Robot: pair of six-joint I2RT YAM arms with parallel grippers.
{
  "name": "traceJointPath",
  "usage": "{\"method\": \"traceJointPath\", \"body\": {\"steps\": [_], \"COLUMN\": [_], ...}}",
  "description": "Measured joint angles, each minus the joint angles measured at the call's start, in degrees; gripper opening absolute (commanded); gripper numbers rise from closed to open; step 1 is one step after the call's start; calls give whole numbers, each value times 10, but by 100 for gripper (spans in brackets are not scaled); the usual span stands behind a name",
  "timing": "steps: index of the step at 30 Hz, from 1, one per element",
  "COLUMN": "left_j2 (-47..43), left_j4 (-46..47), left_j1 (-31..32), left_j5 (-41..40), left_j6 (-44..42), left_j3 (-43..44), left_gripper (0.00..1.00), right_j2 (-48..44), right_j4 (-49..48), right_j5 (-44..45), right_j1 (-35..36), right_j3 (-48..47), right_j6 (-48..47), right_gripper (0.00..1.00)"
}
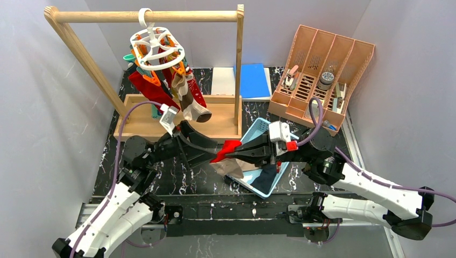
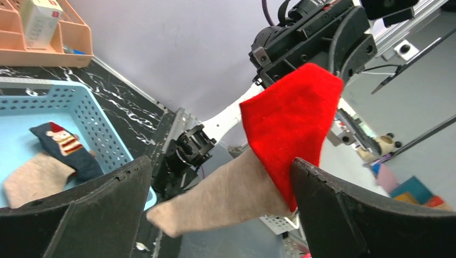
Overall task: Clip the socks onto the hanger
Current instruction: Pick up the sock from the bin.
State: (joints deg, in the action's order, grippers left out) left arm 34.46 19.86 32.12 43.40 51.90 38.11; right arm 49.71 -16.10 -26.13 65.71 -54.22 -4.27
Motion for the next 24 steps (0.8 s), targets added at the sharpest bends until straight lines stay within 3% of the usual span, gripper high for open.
{"method": "traceJointPath", "body": {"steps": [10, 17, 24], "left_j2": [25, 24, 24], "left_j4": [140, 204, 229], "left_j1": [1, 4, 6], "left_j5": [37, 40, 40], "left_j6": [104, 138, 151], "left_j3": [-19, -16, -15], "left_gripper": [88, 70, 46], "right_j2": [34, 40, 41], "right_j4": [-39, -43, -39], "right_j5": [-14, -13, -13], "right_j1": [0, 0, 0], "right_j3": [-4, 3, 18], "right_j6": [16, 19, 24], "right_gripper": [1, 1, 1]}}
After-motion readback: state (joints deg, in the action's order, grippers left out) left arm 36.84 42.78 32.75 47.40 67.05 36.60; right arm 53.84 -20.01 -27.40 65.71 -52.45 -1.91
